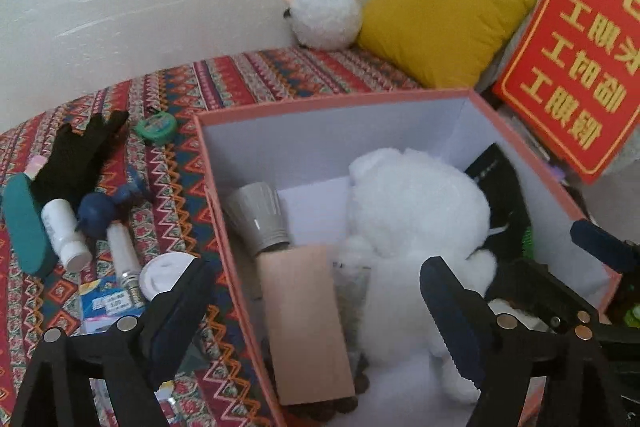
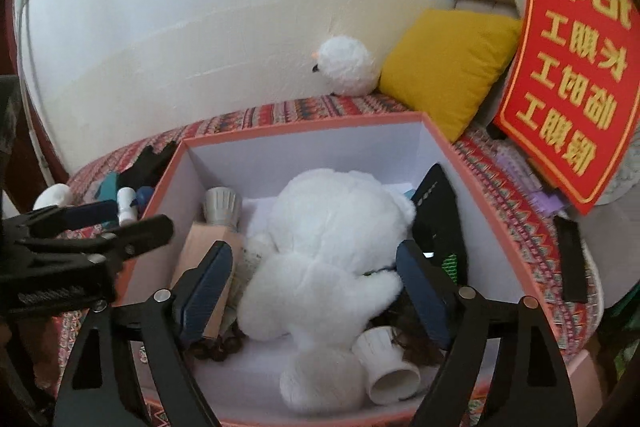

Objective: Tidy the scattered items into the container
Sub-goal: 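Carry pink box and yarn ball into the pink container and release both, then move both tools back toward the remaining items on the bed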

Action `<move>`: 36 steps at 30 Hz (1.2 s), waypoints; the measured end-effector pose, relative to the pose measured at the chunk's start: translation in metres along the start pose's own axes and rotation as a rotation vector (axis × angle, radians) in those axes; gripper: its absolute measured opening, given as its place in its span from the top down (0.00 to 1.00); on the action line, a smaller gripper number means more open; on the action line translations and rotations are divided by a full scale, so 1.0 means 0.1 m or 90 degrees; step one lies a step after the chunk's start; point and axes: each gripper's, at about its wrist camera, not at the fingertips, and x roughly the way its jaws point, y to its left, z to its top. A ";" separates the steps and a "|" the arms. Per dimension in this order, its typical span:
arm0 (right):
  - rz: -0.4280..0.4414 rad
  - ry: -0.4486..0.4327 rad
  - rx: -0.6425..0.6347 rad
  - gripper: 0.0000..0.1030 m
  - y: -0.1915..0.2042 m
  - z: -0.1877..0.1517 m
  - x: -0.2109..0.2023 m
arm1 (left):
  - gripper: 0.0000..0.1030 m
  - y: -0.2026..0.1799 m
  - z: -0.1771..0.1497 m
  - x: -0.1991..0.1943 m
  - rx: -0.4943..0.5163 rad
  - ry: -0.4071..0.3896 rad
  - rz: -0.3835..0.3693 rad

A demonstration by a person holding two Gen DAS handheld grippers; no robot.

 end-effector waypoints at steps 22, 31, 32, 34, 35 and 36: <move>0.030 -0.079 -0.119 0.05 1.57 -0.26 -1.34 | 0.06 0.91 -0.81 -1.63 -0.048 -0.108 0.065; 0.098 -0.071 -0.233 0.00 2.69 -0.36 -1.26 | 0.01 2.00 -1.20 -1.99 -0.135 -0.105 0.160; 0.106 -0.070 -0.245 0.00 2.82 -0.37 -1.25 | 0.01 2.10 -1.23 -1.99 -0.142 -0.098 0.167; 0.120 -0.066 -0.270 0.01 3.06 -0.39 -1.21 | 0.01 2.30 -1.27 -1.96 -0.154 -0.086 0.181; 0.123 -0.056 -0.281 0.00 3.16 -0.41 -1.11 | 0.01 2.39 -1.27 -1.92 -0.160 -0.081 0.187; 0.126 -0.046 -0.291 0.01 3.26 -0.42 -1.00 | 0.01 2.48 -1.28 -1.89 -0.166 -0.076 0.194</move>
